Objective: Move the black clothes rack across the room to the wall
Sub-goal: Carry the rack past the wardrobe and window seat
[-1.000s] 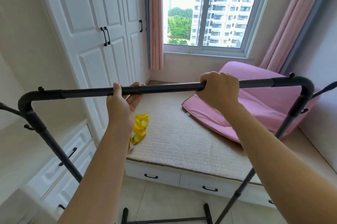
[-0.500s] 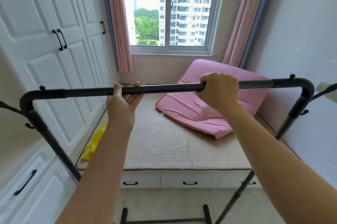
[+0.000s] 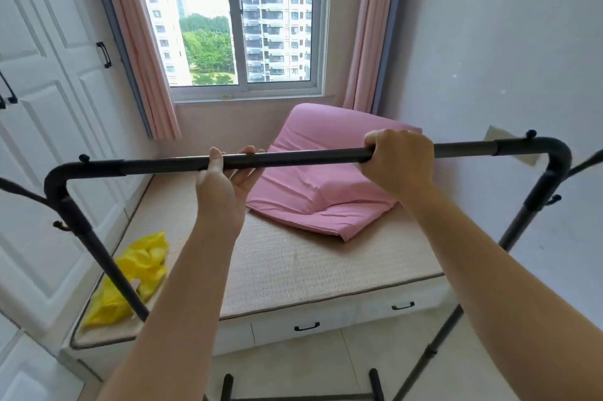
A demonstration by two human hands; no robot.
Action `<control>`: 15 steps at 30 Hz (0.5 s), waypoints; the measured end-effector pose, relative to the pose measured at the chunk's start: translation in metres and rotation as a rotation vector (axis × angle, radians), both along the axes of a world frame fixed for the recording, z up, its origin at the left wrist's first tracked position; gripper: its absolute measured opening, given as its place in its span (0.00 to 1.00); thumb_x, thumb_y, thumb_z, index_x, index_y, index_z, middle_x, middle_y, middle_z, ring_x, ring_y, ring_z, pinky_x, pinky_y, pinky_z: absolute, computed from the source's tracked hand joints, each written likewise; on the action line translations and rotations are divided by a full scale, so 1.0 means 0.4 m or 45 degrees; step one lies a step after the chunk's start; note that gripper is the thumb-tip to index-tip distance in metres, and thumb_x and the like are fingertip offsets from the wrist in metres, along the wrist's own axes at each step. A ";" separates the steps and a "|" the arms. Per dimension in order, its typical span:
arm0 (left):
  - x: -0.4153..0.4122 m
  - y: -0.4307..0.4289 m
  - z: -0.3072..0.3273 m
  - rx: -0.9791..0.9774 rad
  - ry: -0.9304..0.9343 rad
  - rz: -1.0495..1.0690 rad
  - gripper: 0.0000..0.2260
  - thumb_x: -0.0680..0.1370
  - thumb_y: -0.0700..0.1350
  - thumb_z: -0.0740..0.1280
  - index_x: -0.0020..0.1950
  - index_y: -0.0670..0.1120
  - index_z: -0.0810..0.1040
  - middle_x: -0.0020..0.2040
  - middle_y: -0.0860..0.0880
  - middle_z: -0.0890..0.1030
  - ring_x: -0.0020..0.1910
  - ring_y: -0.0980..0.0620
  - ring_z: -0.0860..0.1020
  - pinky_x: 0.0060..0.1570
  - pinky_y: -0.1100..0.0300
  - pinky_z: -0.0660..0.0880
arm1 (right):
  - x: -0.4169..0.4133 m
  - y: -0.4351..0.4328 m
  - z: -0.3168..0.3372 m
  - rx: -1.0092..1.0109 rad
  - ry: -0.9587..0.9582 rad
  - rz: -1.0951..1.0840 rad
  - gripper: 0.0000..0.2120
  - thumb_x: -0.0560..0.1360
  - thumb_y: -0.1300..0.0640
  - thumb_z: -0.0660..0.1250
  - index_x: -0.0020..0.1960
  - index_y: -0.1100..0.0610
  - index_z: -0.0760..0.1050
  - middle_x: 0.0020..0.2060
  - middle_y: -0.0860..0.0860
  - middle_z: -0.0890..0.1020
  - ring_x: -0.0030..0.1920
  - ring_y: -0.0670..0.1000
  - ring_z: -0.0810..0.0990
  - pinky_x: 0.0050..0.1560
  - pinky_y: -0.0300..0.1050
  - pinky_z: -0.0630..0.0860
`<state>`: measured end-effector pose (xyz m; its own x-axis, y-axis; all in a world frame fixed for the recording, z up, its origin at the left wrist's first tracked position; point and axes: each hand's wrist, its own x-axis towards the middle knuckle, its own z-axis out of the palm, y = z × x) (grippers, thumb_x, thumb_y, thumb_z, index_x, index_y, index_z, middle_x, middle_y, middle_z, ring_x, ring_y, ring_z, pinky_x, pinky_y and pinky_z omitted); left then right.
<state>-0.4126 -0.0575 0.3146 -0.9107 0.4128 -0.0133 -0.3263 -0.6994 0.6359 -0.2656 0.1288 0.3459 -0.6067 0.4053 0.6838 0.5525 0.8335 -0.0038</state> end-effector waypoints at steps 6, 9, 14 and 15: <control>0.044 0.136 -0.003 0.040 0.021 -0.190 0.11 0.84 0.46 0.56 0.46 0.41 0.69 0.33 0.42 0.84 0.39 0.47 0.86 0.49 0.43 0.80 | 0.108 0.092 -0.001 0.028 0.020 -0.122 0.10 0.69 0.54 0.73 0.31 0.55 0.78 0.21 0.46 0.67 0.24 0.50 0.67 0.27 0.33 0.53; 0.072 0.206 -0.006 0.033 0.006 -0.256 0.11 0.84 0.46 0.55 0.45 0.41 0.69 0.37 0.40 0.84 0.39 0.46 0.86 0.47 0.45 0.82 | 0.155 0.136 -0.006 0.028 0.016 -0.204 0.09 0.68 0.56 0.74 0.30 0.54 0.78 0.20 0.47 0.68 0.23 0.52 0.67 0.28 0.37 0.56; 0.125 0.304 -0.001 0.017 0.012 -0.326 0.10 0.84 0.45 0.55 0.47 0.41 0.68 0.37 0.39 0.83 0.36 0.46 0.86 0.46 0.46 0.82 | 0.224 0.202 -0.007 -0.004 0.058 -0.298 0.14 0.65 0.58 0.71 0.26 0.52 0.69 0.19 0.48 0.67 0.22 0.55 0.67 0.27 0.36 0.50; 0.140 0.326 0.002 0.015 0.011 -0.342 0.10 0.84 0.45 0.55 0.47 0.41 0.68 0.35 0.40 0.84 0.35 0.46 0.86 0.44 0.47 0.83 | 0.240 0.219 -0.007 -0.004 0.065 -0.314 0.15 0.66 0.58 0.70 0.26 0.52 0.67 0.19 0.48 0.67 0.22 0.54 0.67 0.28 0.36 0.48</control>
<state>-0.3567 0.0728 0.3152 -0.7685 0.6398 0.0005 -0.4956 -0.5958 0.6320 -0.1698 0.2162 0.3431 -0.4544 0.5388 0.7093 0.7380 0.6737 -0.0390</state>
